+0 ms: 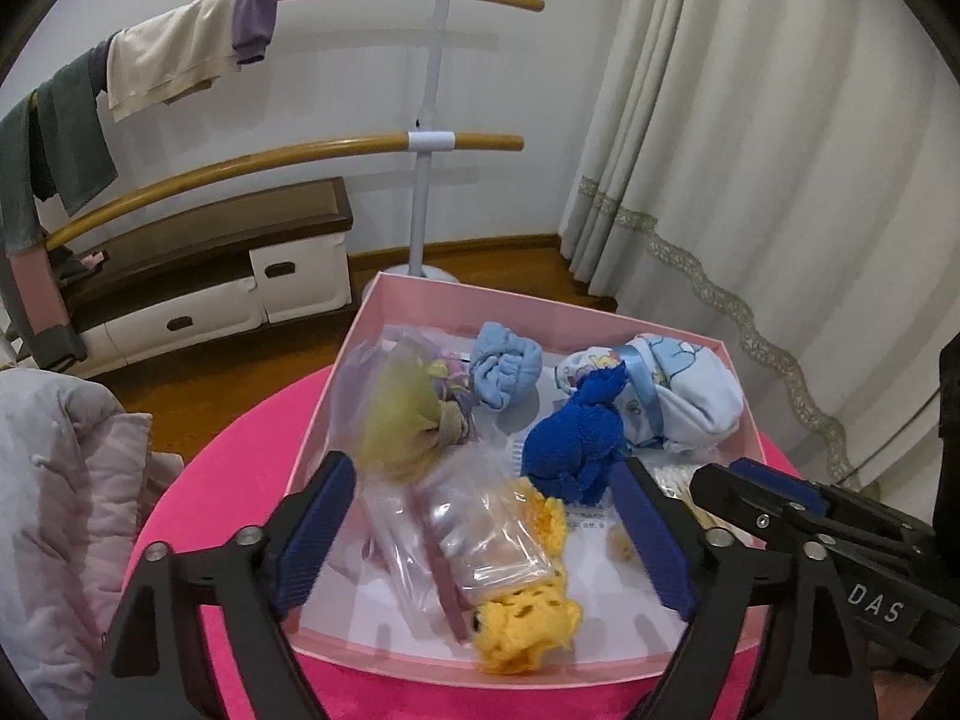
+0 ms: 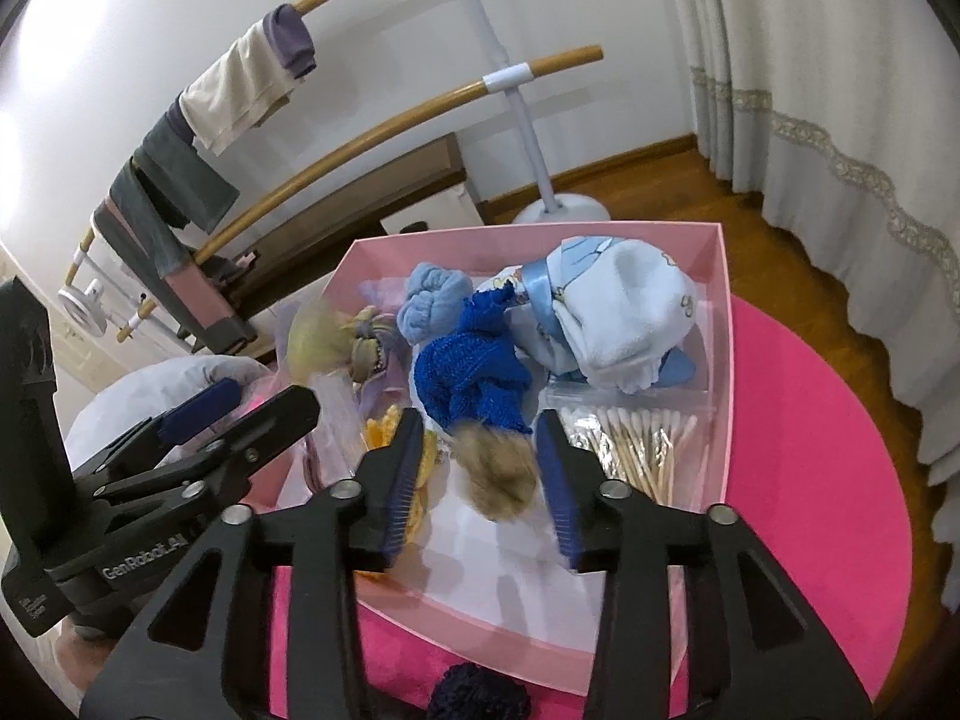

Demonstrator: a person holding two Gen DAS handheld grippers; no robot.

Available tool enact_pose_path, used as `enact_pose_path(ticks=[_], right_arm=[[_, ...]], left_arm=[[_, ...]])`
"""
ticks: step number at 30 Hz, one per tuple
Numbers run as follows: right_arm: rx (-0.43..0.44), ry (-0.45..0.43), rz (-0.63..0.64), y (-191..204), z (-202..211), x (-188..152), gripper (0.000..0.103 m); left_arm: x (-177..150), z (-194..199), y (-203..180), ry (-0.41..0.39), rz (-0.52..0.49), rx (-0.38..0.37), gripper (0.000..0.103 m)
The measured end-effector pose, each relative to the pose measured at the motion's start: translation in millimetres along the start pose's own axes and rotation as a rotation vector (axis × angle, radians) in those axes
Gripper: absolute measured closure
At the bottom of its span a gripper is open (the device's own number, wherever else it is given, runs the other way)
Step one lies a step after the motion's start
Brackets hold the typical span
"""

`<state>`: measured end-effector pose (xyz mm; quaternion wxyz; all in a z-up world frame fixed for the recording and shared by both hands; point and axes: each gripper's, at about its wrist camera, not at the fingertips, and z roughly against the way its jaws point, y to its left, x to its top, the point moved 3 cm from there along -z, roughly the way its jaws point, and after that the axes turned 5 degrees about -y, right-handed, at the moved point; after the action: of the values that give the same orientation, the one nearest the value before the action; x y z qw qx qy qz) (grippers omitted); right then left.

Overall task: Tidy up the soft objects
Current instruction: 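Lift both items over the pink box and open both grippers to release them, then withdraw both tools from the box back over the table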

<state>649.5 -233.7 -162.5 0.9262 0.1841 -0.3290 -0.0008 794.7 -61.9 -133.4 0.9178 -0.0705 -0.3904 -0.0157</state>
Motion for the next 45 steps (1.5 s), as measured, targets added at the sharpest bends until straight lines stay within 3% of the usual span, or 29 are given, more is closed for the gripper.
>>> enact_pose_path(ticks=[3,5,7,16,38,45], right_arm=[[-0.012,-0.018,-0.014,-3.5,5.4,0.2,0.04],[-0.01,-0.042,-0.039,-8.2,12.4,0.9,0.001],[-0.009,-0.062,-0.057,-11.0,20.5,0.7,0.0],[-0.038,-0.131,-0.056,-6.6,57.3,-5.0,0.0],[-0.046,-0.281,0.04,44.2,168.1,-61.3,0.0],[-0.124,-0.343,0.097,57.1,200.3,-90.9,0.0]], left_arm=[[-8.8,14.6,6.0,-0.025,0.016,0.002,0.009],[-12.0,25.0,11.7,-0.045,0.024,0.01,0.005],[-18.8,38.4,15.4,-0.075,0.016,0.026,0.0],[-55.8,116.5,2.2,-0.193,-0.075,0.106,0.0],[-122.9,261.3,-5.7,-0.258,-0.057,0.108,0.0],[-150.7,292.5,-6.4,-0.287,-0.032,0.131,0.0]])
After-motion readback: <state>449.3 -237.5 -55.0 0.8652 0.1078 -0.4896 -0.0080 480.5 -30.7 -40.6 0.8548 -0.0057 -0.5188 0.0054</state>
